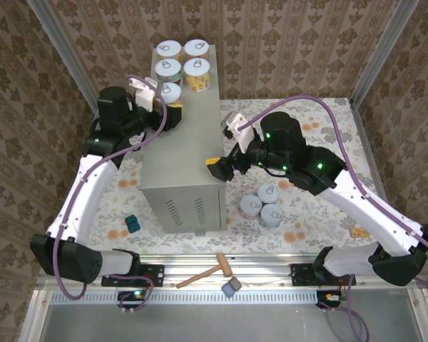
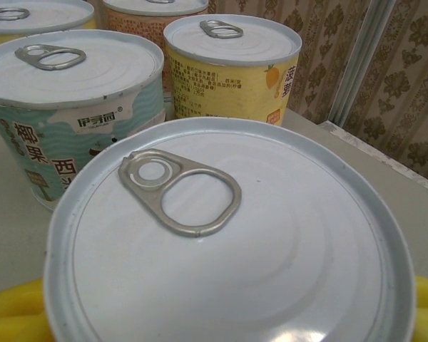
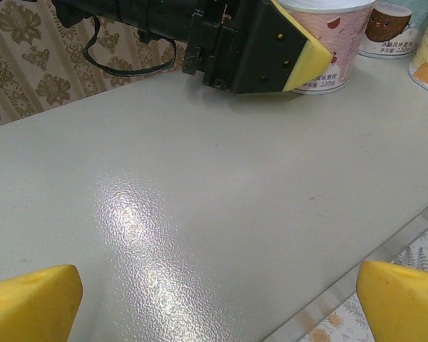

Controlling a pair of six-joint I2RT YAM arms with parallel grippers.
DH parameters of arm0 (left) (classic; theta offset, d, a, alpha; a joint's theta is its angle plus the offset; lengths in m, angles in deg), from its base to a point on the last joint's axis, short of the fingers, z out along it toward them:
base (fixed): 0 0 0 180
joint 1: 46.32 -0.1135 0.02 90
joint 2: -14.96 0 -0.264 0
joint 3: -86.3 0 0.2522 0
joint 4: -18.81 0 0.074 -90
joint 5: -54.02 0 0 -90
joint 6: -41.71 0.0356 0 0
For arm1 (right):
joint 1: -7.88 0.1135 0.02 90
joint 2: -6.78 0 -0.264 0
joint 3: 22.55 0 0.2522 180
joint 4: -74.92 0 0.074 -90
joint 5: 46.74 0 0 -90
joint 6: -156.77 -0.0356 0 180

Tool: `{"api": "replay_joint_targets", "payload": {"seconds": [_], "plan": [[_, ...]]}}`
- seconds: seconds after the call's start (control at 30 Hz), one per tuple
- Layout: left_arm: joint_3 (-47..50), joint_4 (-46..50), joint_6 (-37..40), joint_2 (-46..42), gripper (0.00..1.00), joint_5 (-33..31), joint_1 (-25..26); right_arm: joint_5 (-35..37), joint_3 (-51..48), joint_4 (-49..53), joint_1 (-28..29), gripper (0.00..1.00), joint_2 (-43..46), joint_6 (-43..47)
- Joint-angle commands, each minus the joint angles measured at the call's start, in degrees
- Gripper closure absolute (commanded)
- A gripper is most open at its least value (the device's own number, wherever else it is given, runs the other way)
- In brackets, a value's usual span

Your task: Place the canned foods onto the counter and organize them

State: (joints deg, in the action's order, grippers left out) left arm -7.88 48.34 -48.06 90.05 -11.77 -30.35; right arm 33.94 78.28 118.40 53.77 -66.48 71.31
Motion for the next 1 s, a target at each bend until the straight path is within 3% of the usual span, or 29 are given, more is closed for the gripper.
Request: {"api": "replay_joint_targets", "payload": {"seconds": [0.0, 0.33, 0.67, 0.97], "plan": [[-1.44, 0.23, 0.07, 0.99, 0.23, 0.66, -0.76, -0.62, 0.97, -1.85, -0.08, 0.00, 0.35, -0.41], [1.20, -0.01, -0.88, -1.75, 0.06, -1.86, -0.76, -0.87, 1.40, -1.38, -0.05, 0.00, 0.40, -0.32], [8.36, -5.30, -2.84, -6.51, 0.07, -1.70, -0.76, 2.51, 8.25, 0.34, -0.08, 0.00, -4.25, -1.90], [8.70, -6.98, -0.86, -5.18, 0.14, -0.54, -0.80, 9.27, 12.61, 0.78, -0.10, 0.00, -7.88, -5.00]]}}
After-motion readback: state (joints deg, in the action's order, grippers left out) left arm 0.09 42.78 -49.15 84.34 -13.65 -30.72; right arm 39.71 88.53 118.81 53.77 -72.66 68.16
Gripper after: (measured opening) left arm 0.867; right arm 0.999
